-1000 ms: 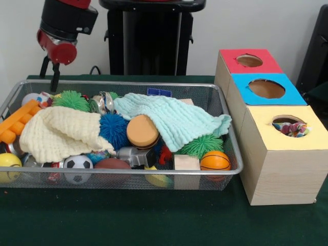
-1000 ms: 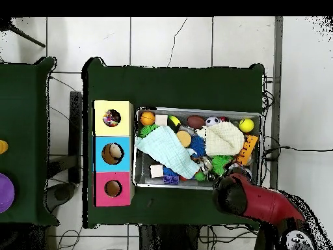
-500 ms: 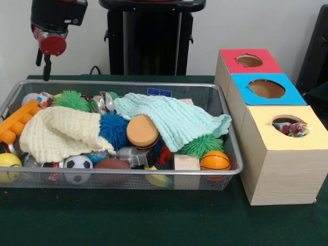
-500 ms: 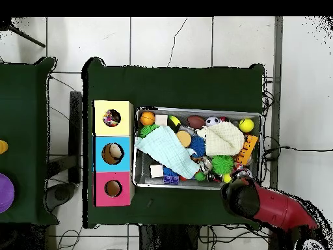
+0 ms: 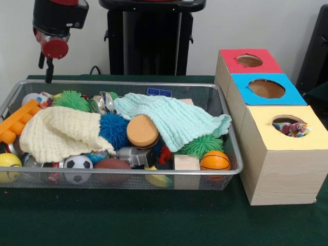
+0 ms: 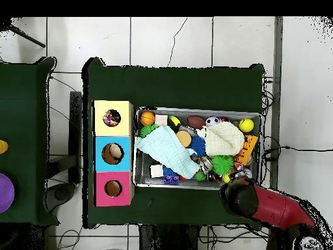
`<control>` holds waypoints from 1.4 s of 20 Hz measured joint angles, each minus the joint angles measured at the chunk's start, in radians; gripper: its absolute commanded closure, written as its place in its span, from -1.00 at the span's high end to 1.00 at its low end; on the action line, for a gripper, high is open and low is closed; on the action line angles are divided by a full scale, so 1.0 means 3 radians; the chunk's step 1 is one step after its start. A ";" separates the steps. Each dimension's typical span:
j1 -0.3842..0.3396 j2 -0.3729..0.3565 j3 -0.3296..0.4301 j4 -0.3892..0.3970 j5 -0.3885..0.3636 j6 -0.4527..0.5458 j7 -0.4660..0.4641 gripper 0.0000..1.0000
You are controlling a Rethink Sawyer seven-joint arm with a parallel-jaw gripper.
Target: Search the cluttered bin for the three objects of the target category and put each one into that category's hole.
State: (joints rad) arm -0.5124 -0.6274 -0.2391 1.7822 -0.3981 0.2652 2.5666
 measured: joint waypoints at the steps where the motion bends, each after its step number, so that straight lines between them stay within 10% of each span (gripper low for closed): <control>1: 0.0000 0.0065 0.0000 -0.0001 0.0001 -0.0045 0.0000 1.00; 28: 0.0381 0.0750 -0.0380 -0.0119 0.0006 -0.0794 0.0000 1.00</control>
State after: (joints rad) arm -0.3981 -0.4025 -0.3532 1.7466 -0.3963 0.0269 2.5666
